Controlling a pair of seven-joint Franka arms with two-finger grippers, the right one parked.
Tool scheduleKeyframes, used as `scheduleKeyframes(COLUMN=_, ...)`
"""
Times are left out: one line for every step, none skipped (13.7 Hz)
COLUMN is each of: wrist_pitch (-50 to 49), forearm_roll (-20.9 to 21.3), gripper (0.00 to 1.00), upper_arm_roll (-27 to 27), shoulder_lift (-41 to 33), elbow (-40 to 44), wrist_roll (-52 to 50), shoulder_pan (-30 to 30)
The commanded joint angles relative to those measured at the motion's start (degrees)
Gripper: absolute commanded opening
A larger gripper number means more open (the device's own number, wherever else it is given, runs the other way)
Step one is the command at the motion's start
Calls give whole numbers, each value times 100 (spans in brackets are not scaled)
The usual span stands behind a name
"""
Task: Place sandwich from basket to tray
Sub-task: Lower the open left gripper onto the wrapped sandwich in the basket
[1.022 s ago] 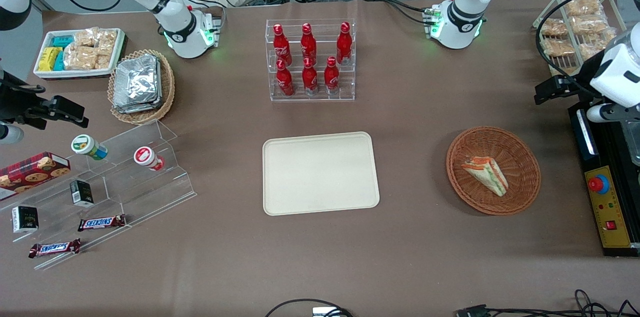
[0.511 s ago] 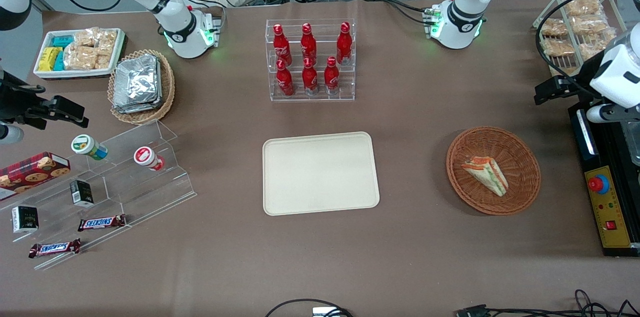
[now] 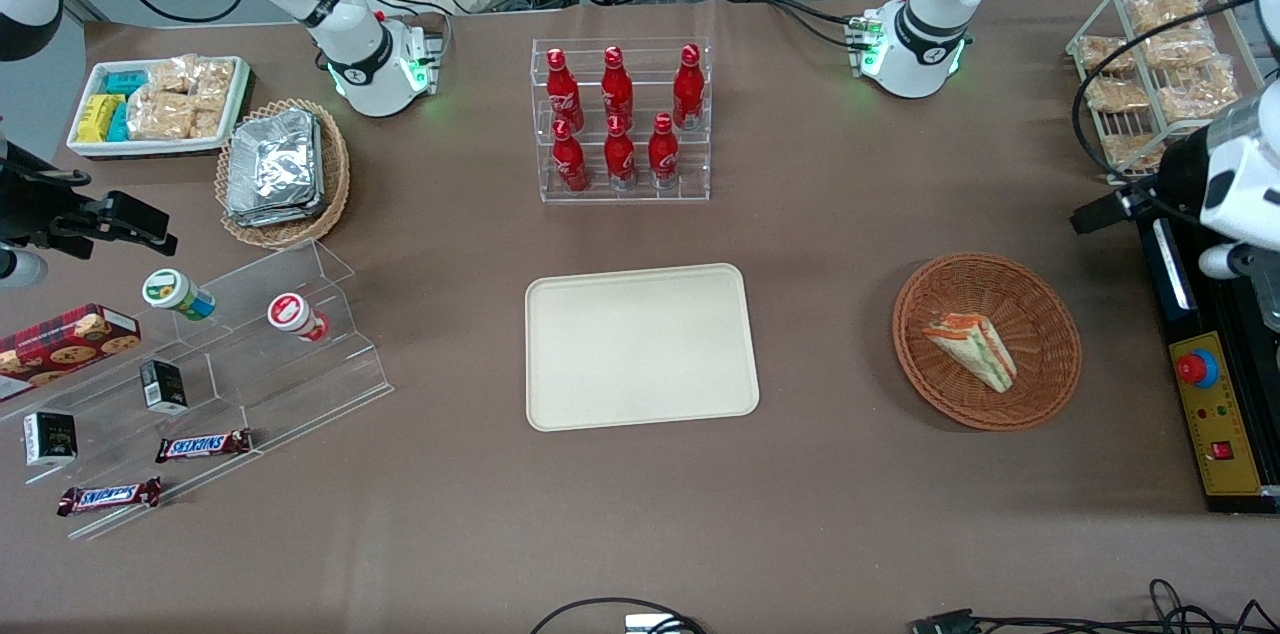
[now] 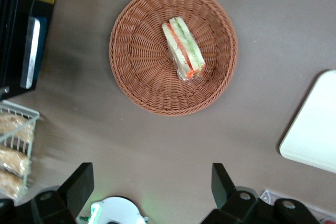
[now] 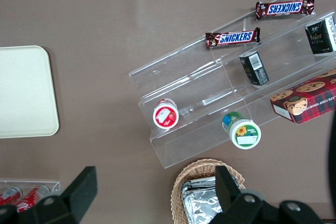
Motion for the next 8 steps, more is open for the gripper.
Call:
scheduleKeyframes(wrist_pitch=214, forearm_roll=-174, gripper=99, upper_arm_roll=-26, shoulder_lift=502, elbow=87, wrist_roll=-500, shoulder_pan=15)
scheduleKeyframes(wrist_pitch=329, forearm_roll=-201, gripper=99, upper_arm_roll=-26, shoulder_lift=669, elbow=87, wrist_roll=-588, shoulder_pan=24)
scheduleKeyframes(wrist_pitch=461, forearm_roll=-201, gripper=99, upper_arm_roll=-26, shoulder_lift=862, elbow=79, wrist_roll=-589, shoulder_pan=33)
scheduleKeyframes(wrist_pitch=619, forearm_roll=-210, gripper=99, upper_arm_roll=-17, shoulder_lift=1029, elbow=61, wrist_roll=-589, shoulder_pan=33)
scheduleKeyframes(wrist_pitch=751, forearm_roll=-210, gripper=99, upper_arm_roll=-17, shoulder_lift=1214, elbow=52, wrist_roll=-598, shoulder_pan=24)
scheduleKeyframes(wrist_pitch=882, forearm_roll=-201, gripper=99, upper_arm_roll=-17, shoulder_lift=1372, elbow=35, wrist_roll=-598, shoulder_pan=33)
scheduleKeyframes(wrist_pitch=1049, forearm_roll=-201, gripper=99, upper_arm_roll=-17, shoulder_lift=1513, elbow=26, wrist_roll=-598, shoulder_pan=33)
scheduleKeyframes(wrist_pitch=1199, forearm_roll=-201, gripper=99, upper_arm_roll=-8, shoulder_lift=1662, elbow=17, wrist_roll=-589, shoulder_pan=42)
